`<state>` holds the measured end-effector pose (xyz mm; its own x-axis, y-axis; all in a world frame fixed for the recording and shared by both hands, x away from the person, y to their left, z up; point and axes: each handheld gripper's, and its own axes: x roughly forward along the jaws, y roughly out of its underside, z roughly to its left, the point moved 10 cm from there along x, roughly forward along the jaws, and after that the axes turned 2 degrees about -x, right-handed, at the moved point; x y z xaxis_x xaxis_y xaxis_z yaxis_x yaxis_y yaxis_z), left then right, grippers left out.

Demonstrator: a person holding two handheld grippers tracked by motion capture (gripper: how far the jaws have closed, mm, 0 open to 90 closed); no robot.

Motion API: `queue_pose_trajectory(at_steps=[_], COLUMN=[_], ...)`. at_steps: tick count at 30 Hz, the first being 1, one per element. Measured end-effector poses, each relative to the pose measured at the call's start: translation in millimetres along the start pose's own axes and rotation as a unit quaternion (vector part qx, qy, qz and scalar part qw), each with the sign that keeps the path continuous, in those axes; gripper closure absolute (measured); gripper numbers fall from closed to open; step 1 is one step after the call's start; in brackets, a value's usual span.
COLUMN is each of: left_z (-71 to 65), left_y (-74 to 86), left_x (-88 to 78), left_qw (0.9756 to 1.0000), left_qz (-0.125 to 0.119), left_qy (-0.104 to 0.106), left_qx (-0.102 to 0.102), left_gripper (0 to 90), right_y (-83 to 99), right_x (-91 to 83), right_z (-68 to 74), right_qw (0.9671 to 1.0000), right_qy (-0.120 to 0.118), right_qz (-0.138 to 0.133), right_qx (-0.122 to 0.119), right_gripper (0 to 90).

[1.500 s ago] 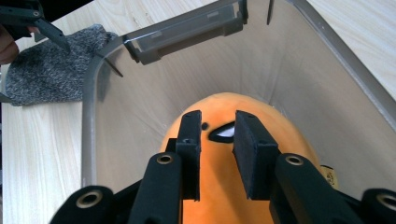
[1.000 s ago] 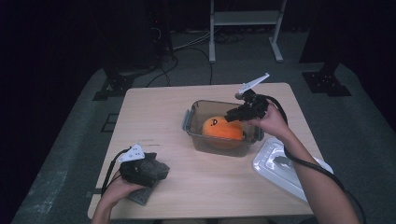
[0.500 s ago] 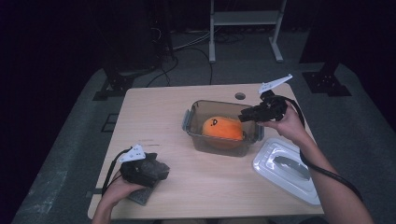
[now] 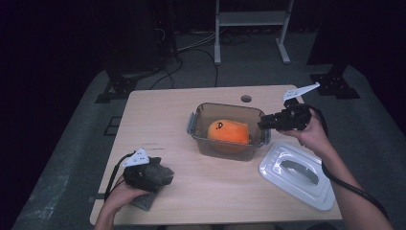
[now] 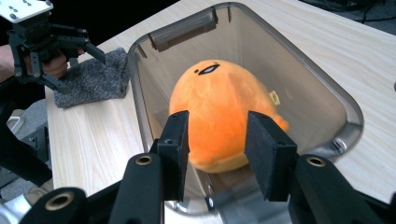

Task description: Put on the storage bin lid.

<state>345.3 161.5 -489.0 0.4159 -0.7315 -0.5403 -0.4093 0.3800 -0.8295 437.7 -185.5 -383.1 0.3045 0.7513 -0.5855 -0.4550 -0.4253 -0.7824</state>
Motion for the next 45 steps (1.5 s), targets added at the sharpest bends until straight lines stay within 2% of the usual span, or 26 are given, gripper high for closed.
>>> queue_pose_trajectory(at_steps=[15, 24, 31, 45], left_z=[0.3, 0.1, 0.2, -0.2], left_y=[0.5, 0.9, 1.2, 1.5], left_x=[-0.5, -0.1, -0.4, 0.0], left_qw=[1.0000, 1.0000, 1.0000, 1.0000], left_qz=[0.002, 0.003, 0.003, 0.003], left_qy=[-0.001, -0.001, -0.001, -0.001], left_qx=[0.000, -0.001, -0.001, -0.003], left_gripper=[7.3, 7.3, 7.3, 7.3], right_y=[27.5, 45.8, 70.7, 98.2], right_x=[-26.6, -31.9, -35.8, -38.4], right_z=[-6.7, -9.8, -15.4, -19.9], right_qw=[0.9995, 0.9990, 0.9985, 0.9978], right_qy=[0.013, 0.015, 0.023, 0.026], right_qz=[-0.020, -0.028, -0.020, -0.024], right_qx=[0.022, 0.031, 0.046, 0.057], right_gripper=[56.2, 53.5, 50.2, 47.8])
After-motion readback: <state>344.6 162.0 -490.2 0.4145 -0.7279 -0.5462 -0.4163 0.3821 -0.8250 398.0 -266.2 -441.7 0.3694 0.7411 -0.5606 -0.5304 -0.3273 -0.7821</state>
